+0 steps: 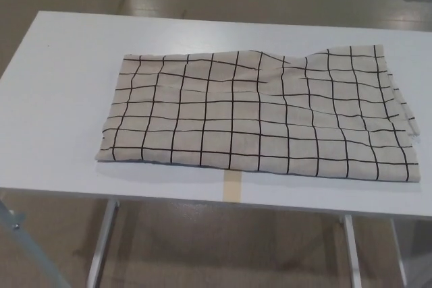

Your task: Use the left hand to fold a white towel with checkered patterns in half.

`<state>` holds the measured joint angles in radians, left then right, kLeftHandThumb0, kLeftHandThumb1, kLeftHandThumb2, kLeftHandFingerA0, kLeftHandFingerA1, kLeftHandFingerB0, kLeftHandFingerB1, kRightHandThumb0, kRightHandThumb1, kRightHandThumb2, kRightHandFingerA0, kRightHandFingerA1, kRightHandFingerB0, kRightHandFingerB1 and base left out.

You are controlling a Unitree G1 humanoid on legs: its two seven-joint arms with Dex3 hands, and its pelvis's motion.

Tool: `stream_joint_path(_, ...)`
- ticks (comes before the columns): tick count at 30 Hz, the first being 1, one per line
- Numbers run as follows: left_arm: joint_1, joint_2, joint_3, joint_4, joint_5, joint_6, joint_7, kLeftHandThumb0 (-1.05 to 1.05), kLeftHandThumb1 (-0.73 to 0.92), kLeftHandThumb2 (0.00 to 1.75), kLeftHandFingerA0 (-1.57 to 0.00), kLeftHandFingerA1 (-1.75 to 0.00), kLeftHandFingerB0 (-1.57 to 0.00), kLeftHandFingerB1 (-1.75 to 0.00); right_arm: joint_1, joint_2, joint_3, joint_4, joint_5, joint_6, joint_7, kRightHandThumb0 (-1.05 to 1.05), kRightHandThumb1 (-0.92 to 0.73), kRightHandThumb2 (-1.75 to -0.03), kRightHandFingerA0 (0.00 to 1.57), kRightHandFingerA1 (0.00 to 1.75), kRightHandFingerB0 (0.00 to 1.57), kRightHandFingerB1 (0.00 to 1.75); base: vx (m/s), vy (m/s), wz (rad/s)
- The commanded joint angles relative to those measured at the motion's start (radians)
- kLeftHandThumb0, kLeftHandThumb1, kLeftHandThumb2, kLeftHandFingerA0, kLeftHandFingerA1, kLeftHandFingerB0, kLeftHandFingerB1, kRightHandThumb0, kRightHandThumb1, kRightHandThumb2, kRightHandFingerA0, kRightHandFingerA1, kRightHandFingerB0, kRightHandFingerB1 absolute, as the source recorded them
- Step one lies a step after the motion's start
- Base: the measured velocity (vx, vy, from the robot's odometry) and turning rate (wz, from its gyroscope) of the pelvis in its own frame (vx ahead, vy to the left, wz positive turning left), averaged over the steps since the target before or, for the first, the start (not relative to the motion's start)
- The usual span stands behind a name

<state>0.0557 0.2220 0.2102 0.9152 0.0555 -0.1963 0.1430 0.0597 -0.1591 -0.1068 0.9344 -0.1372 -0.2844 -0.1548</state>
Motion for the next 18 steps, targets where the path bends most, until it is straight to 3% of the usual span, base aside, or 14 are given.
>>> stream_joint_path(1,-0.026,0.023,0.080,0.020,-0.050,-0.193,0.074,-0.57,0.42,0.54,-0.15,-0.36,-0.16,-0.28,-0.010,0.029,-0.064,0.030,0.048,-0.285,-0.104,-0.55,-0.58,-0.91,0.00,0.37,0.00,0.33,0.00,0.000,0.00)
stream_joint_path(2,-0.024,0.032,0.091,0.021,-0.063,-0.197,0.043,-0.33,0.18,0.81,0.00,-0.51,0.00,-0.50,-0.006,0.027,-0.067,0.031,0.044,-0.292,-0.107,-0.55,-0.58,-0.91,0.00,0.37,0.00,0.33,0.00,0.000,0.00)
stream_joint_path(3,-0.022,0.035,0.096,0.020,-0.069,-0.199,0.030,-0.33,0.18,0.81,0.00,-0.51,0.00,-0.50,-0.005,0.027,-0.068,0.032,0.041,-0.295,-0.109,-0.55,-0.58,-0.91,0.00,0.37,0.00,0.33,0.00,0.000,0.00)
stream_joint_path(4,-0.008,0.054,0.108,-0.001,-0.080,-0.202,-0.008,-0.55,0.34,0.77,-0.02,-0.36,-0.04,-0.29,-0.002,0.030,-0.070,0.033,0.039,-0.304,-0.112,-0.55,-0.58,-0.91,0.00,0.36,0.00,0.34,0.00,0.000,0.00)
stream_joint_path(6,0.006,0.064,0.114,-0.023,-0.082,-0.217,-0.028,-0.54,0.32,0.77,0.00,-0.33,-0.02,-0.28,0.000,0.033,-0.071,0.036,0.035,-0.316,-0.119,-0.54,-0.58,-0.91,0.00,0.38,0.00,0.34,0.00,0.000,0.00)
stream_joint_path(7,0.027,0.066,0.114,-0.056,-0.079,-0.246,-0.039,-0.65,0.43,0.54,-0.01,-0.33,-0.02,-0.28,-0.001,0.031,-0.065,0.043,0.018,-0.330,-0.134,-0.50,-0.57,-0.93,0.02,0.42,0.00,0.37,0.00,0.000,0.00)
stream_joint_path(8,0.042,0.066,0.112,-0.082,-0.075,-0.269,-0.044,-0.56,0.32,0.77,-0.02,-0.22,0.00,-0.23,-0.002,0.029,-0.061,0.045,0.009,-0.336,-0.142,-0.51,-0.81,-0.64,0.12,0.27,0.08,0.25,0.00,0.000,0.00)
stream_joint_path(10,0.078,0.065,0.102,-0.161,-0.064,-0.332,-0.051,-0.57,0.33,0.77,0.00,-0.18,0.00,-0.19,-0.002,0.026,-0.053,0.045,-0.009,-0.349,-0.160,-0.51,-0.81,-0.64,0.13,0.27,0.08,0.25,0.00,0.000,0.00)
stream_joint_path(11,0.113,0.067,0.090,-0.250,-0.038,-0.380,-0.043,-0.67,0.41,0.77,0.00,-0.09,0.00,-0.05,-0.001,0.022,-0.047,0.045,-0.019,-0.356,-0.166,-0.53,-0.81,-0.64,0.13,0.28,0.09,0.25,0.00,0.000,0.00)
stream_joint_path(12,0.159,0.074,0.075,-0.372,0.003,-0.438,-0.026,-0.70,0.43,0.77,0.00,-0.09,0.00,-0.02,0.001,0.016,-0.038,0.049,-0.031,-0.367,-0.172,-0.53,-0.81,-0.64,0.13,0.28,0.08,0.26,0.00,0.000,0.00)
stream_joint_path(16,0.255,0.106,0.077,-0.724,0.114,-0.523,-0.015,-0.72,0.43,0.78,0.00,-0.07,0.00,0.00,0.001,0.011,-0.029,0.074,-0.046,-0.382,-0.193,-0.53,-0.81,-0.64,0.14,0.28,0.09,0.26,0.00,0.000,0.00)
stream_joint_path(18,0.259,0.109,0.084,-0.763,0.135,-0.537,-0.009,-0.72,0.43,0.78,0.00,-0.05,0.00,0.00,-0.002,0.011,-0.031,0.081,-0.043,-0.383,-0.192,-0.54,-0.80,-0.67,0.13,0.28,0.09,0.23,0.00,0.000,0.00)
